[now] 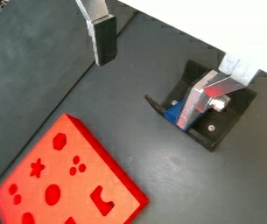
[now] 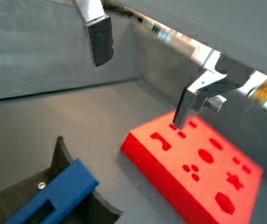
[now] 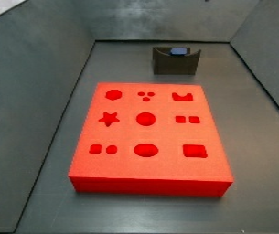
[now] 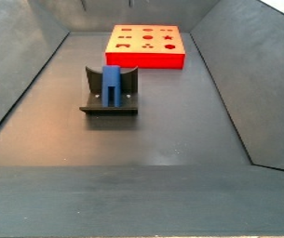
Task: Pick up the square-circle object. Move up. Rotate the square-circle object. Place the square-circle object on the fixture. Regrasp the square-circle object. Move to above the board. Insert the square-circle object.
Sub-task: Regrasp the square-circle object.
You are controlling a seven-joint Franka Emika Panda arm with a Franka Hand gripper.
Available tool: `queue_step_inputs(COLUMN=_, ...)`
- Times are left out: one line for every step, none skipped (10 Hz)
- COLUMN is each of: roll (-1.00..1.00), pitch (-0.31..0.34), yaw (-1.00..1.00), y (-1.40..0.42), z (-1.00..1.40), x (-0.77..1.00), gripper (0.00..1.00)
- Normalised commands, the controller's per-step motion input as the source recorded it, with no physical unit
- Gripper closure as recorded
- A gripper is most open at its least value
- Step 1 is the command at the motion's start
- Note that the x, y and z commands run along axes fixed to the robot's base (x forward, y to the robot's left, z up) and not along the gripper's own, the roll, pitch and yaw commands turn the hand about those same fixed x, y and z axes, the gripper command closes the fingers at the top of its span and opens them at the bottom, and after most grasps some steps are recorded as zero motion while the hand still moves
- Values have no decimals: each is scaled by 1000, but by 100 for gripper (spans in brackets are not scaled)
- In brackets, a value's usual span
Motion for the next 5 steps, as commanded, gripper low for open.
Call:
queue_step_inputs(roll=1000, pitch=27, yaw=12, y=-95, z=3, x=-21, gripper=0)
queue_step_inputs(roll=1000, pitch=26, yaw=12, y=-5, z=44, x=-32, gripper=0)
queue_step_inputs(roll=1000, pitch=21, yaw=13, y=-20, z=25, x=-33, gripper=0)
queue_step_inputs(roll=1000, pitch=16, yaw=14, y=-21, z=15, x=-34, gripper=0)
queue_step_inputs(roll=1000, pitch=11, yaw=14, y=-19, z=17, x=-38, gripper=0)
